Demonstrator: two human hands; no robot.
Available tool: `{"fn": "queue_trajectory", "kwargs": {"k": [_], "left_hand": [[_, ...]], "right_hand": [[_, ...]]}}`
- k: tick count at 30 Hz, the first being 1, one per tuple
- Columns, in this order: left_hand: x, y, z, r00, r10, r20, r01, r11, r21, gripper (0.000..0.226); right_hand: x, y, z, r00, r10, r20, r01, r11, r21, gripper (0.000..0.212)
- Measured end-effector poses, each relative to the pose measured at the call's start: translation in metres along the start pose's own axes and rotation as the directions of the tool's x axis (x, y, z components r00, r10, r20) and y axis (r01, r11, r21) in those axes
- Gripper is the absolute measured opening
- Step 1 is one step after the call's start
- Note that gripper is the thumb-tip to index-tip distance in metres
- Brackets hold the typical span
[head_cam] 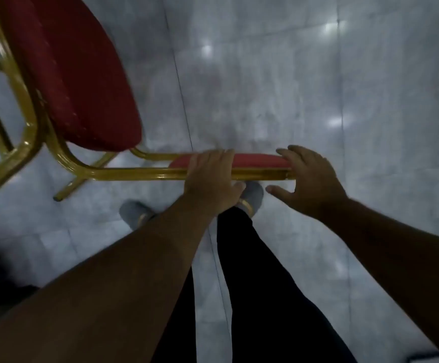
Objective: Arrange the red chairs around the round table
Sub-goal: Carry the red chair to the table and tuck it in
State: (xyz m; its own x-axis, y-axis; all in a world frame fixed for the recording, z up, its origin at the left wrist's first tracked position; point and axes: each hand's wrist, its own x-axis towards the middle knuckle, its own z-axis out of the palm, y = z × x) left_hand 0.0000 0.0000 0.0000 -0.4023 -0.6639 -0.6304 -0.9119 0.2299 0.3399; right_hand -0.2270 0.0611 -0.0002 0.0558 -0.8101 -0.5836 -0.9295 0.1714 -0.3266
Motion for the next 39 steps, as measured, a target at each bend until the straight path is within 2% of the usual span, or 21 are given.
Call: {"fn": "queue_trajectory", "kwargs": {"k": [2,5,8,10,12,15,18,22,24,28,31,36,39], "left_hand": [[0.011,-0.001,0.017,1.000,0.022,-0.001,-0.022,1.000,0.001,0.077],[0.014,0.004,0.040,1.000,0.002,-0.015,0.000,0.993,0.117,0.075],[0.019,0.013,0.051,0.993,-0.054,-0.105,0.069,0.987,0.144,0.067],[0.021,0.017,0.053,0.987,-0.091,-0.130,0.112,0.980,0.165,0.063],[0.023,0.020,0.054,0.985,-0.034,-0.170,0.066,0.980,0.187,0.057],[0.024,0.024,0.059,0.967,0.132,-0.219,-0.083,0.972,0.221,0.037],[0.018,0.026,0.056,0.937,0.165,-0.309,-0.090,0.966,0.242,0.017],[-0.005,0.022,0.033,0.933,0.215,-0.289,-0.140,0.956,0.258,0.031],[-0.023,0.020,0.012,0.917,0.229,-0.325,-0.152,0.957,0.247,0.028],[-0.070,0.014,-0.038,0.866,0.278,-0.415,-0.198,0.954,0.227,0.024],[-0.110,0.003,-0.079,0.855,0.252,-0.454,-0.215,0.967,0.134,0.030],[-0.178,-0.024,-0.136,0.867,0.159,-0.473,-0.187,0.982,-0.013,0.033],[-0.214,-0.039,-0.163,0.881,0.118,-0.458,-0.167,0.984,-0.068,0.034]], "right_hand": [[0.015,0.007,0.016,0.999,-0.027,0.018,0.027,1.000,-0.008,0.075],[0.026,0.013,0.036,0.991,-0.136,-0.016,0.137,0.989,0.052,0.052],[0.028,0.021,0.047,0.965,-0.245,-0.091,0.251,0.966,0.065,0.051],[0.029,0.026,0.052,0.964,-0.245,-0.101,0.248,0.968,0.022,0.051],[0.030,0.028,0.057,0.965,-0.231,-0.126,0.233,0.973,-0.003,0.041],[0.028,0.022,0.058,0.955,-0.249,-0.161,0.241,0.968,-0.064,0.036],[0.020,0.012,0.049,0.924,-0.308,-0.228,0.281,0.949,-0.145,0.037],[0.003,-0.011,0.023,0.927,-0.317,-0.199,0.278,0.940,-0.199,0.037],[-0.010,-0.028,0.005,0.920,-0.326,-0.220,0.281,0.936,-0.214,0.037],[-0.045,-0.065,-0.045,0.880,-0.367,-0.303,0.349,0.930,-0.114,0.039],[-0.074,-0.093,-0.078,0.860,-0.388,-0.332,0.416,0.909,0.014,0.039],[-0.113,-0.112,-0.108,0.912,-0.213,-0.351,0.294,0.936,0.196,0.035],[-0.131,-0.148,-0.123,0.896,-0.203,-0.394,0.320,0.911,0.259,0.033]]}}
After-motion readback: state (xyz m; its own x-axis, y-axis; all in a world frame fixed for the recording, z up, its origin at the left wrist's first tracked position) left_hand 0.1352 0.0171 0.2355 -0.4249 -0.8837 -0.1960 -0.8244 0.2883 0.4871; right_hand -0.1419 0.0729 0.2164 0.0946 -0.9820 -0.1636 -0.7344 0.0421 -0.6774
